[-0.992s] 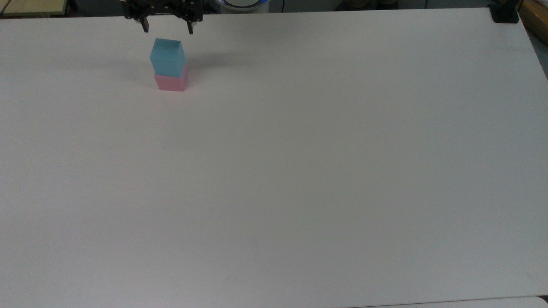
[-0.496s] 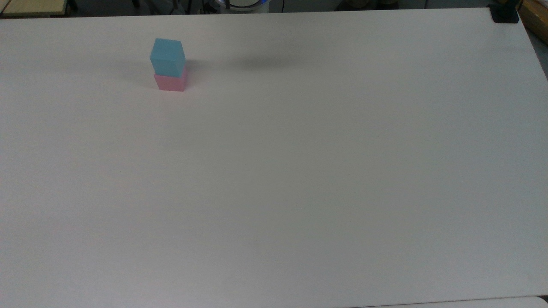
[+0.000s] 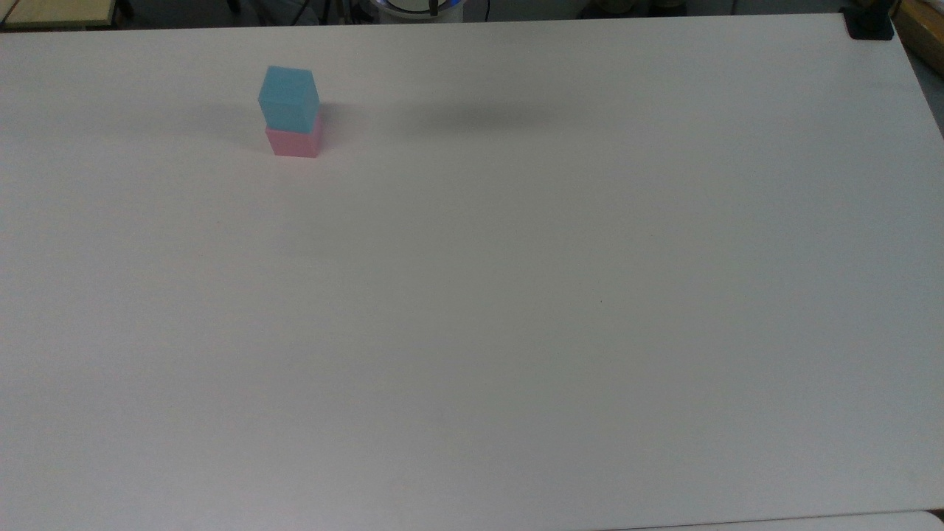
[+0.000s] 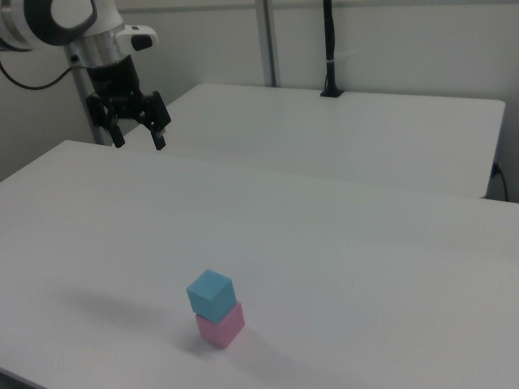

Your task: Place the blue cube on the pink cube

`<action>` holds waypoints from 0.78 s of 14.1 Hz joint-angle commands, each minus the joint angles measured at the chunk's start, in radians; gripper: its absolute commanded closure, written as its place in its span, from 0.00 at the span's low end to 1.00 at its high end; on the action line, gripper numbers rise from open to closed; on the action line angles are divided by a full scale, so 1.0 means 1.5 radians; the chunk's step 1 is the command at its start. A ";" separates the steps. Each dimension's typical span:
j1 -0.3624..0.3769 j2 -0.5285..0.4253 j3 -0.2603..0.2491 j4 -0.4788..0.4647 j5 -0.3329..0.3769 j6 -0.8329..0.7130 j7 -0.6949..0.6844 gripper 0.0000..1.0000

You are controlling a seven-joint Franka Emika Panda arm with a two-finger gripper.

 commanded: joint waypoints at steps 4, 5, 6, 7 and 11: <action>0.072 0.058 -0.075 0.088 0.003 -0.058 0.007 0.00; 0.074 0.058 -0.086 0.087 0.004 -0.057 0.008 0.00; 0.074 0.058 -0.086 0.087 0.004 -0.057 0.009 0.00; 0.077 0.058 -0.086 0.087 0.005 -0.063 0.010 0.00; 0.076 0.058 -0.085 0.083 0.005 -0.065 0.010 0.00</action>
